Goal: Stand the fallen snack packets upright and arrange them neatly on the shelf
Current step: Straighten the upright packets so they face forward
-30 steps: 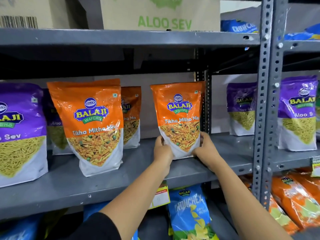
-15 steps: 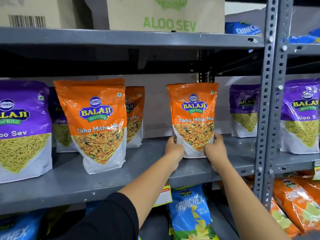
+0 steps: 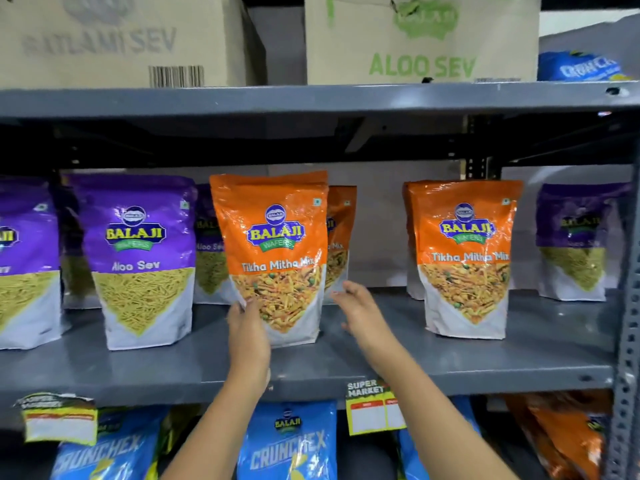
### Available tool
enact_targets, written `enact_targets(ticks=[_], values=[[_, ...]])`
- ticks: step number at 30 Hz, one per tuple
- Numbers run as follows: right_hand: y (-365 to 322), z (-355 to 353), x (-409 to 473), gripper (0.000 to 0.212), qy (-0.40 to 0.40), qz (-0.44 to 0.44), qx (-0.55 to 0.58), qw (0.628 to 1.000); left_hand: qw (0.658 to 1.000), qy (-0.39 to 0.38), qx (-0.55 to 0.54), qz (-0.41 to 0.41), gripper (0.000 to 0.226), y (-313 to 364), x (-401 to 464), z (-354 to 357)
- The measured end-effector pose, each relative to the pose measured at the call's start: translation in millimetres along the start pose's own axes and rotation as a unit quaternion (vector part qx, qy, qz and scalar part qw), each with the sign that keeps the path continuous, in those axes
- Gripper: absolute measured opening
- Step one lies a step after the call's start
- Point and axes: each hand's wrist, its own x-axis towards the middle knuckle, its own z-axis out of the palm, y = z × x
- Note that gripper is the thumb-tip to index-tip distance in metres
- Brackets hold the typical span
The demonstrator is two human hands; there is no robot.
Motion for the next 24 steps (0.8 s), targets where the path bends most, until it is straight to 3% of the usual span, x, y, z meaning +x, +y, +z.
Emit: enact_targets(ticks=[2, 4, 12, 18, 20, 22, 24], values=[[4.4, 21.0, 12.4, 0.066, -0.036, 0.048, 0.009, 0.998, 0.999, -0.022, 0.02, -0.014, 0.038, -1.6, 6.5, -1.7], [8.5, 30.7, 21.6, 0.07, -0.051, 0.054, 0.011, 0.997, 0.998, -0.043, 0.041, -0.016, 0.04, -5.9, 11.4, -2.4], [13.5, 25.9, 19.0, 0.04, 0.095, 0.017, 0.034, 0.995, 0.978, -0.159, 0.115, -0.07, 0.046, -13.1, 15.0, 7.7], [18.9, 22.0, 20.1, 0.035, 0.124, -0.001, 0.044, 0.991, 0.968, -0.193, 0.13, -0.094, 0.06, -14.5, 16.7, 10.6], [21.4, 21.8, 21.5, 0.035, 0.128, 0.001, 0.041, 0.991, 0.967, -0.197, 0.123, -0.102, 0.06, -14.9, 19.0, 9.4], [21.1, 21.5, 22.4, 0.049, 0.148, 0.014, 0.039, 0.988, 0.974, -0.176, 0.106, -0.098, 0.064, -3.7, 12.3, 5.1], [16.8, 20.2, 15.5, 0.049, 0.224, -0.029, 0.004, 0.974, 0.989, -0.114, 0.093, -0.033, 0.057, 9.0, 4.9, -10.9]])
